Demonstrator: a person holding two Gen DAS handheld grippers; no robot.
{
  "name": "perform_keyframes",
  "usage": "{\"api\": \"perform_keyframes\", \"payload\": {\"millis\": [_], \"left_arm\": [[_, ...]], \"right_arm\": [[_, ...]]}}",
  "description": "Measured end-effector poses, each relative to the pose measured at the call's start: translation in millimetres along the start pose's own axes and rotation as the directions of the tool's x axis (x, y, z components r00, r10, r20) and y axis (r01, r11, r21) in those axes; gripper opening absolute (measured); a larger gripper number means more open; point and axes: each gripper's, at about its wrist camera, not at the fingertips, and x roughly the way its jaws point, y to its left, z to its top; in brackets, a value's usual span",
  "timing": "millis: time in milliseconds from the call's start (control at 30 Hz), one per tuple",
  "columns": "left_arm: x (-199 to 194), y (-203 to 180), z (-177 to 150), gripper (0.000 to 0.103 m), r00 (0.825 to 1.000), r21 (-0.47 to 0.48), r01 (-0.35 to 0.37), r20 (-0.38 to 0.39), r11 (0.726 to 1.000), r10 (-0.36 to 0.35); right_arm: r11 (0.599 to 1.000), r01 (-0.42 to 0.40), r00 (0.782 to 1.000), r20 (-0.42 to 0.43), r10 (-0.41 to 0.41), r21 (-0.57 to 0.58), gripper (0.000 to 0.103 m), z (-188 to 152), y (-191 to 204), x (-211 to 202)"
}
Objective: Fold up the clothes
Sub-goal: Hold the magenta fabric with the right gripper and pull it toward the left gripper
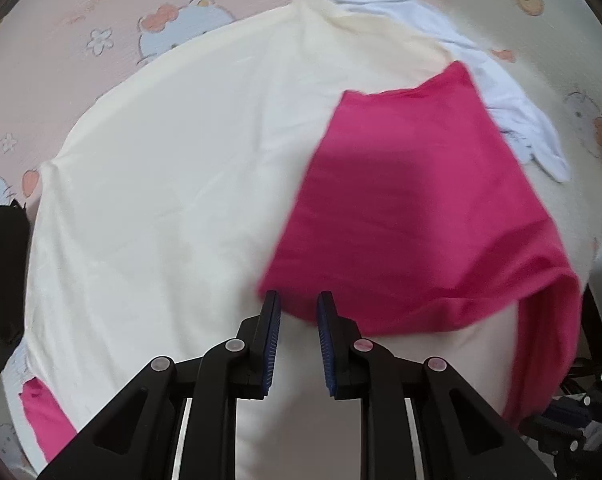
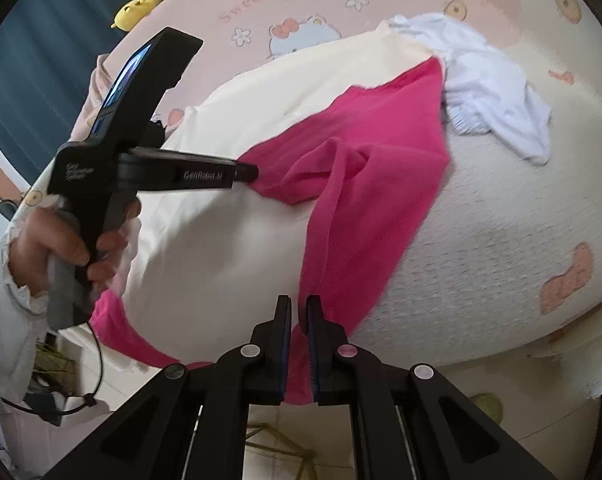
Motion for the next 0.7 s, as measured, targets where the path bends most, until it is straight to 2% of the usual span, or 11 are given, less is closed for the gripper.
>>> {"api": "perform_keyframes", "payload": {"millis": [133, 233, 300, 333, 367, 433, 467, 567, 700], "left_arm": [[-9, 15, 0, 0.017, 0.997, -0.038, 0.068, 0.028, 0.997, -0.067], [-14, 22, -1, 0.017, 0.980, -0.084, 0.201, 0.022, 0.976, -0.200], [-12, 27, -2, 0.017, 0.947, -0.142, 0.318, -0.007, 0.937, -0.322], [-15, 21, -6, 0.017, 0.922, -0.180, 0.376, -0.022, 0.909, -0.386], [-17, 15, -9, 0.017, 0.893, -0.218, 0.431, -0.037, 0.875, -0.449], [-15, 9, -13, 0.017, 0.821, -0.300, 0.525, -0.068, 0.797, -0.566], [-19, -2, -15, 0.018, 0.791, -0.326, 0.551, -0.088, 0.768, -0.605], [-20, -11, -24, 0.018, 0.723, -0.356, 0.600, -0.142, 0.716, -0.676], [-26, -29, -27, 0.018, 0.718, -0.314, 0.609, -0.171, 0.728, -0.674]], "right_arm": [[0.998, -0.037, 0.999, -0.022, 0.038, 0.060, 0.006, 3, -6, 9], [0.993, -0.058, 0.998, -0.029, 0.061, 0.106, 0.006, 6, -10, 15], [0.993, -0.055, 0.998, -0.035, 0.059, 0.104, 0.006, 8, -5, 21], [0.993, -0.053, 0.998, -0.038, 0.057, 0.102, 0.006, 10, -3, 24], [0.994, -0.048, 0.998, -0.040, 0.052, 0.098, 0.006, 12, -1, 26], [0.994, -0.044, 0.998, -0.046, 0.049, 0.095, 0.010, 15, 2, 28], [0.994, -0.047, 0.997, -0.048, 0.052, 0.098, 0.010, 15, 2, 27], [0.994, -0.043, 0.997, -0.053, 0.049, 0.097, 0.010, 14, 3, 27], [0.992, -0.051, 0.997, -0.055, 0.057, 0.115, 0.010, 10, 0, 23]]}}
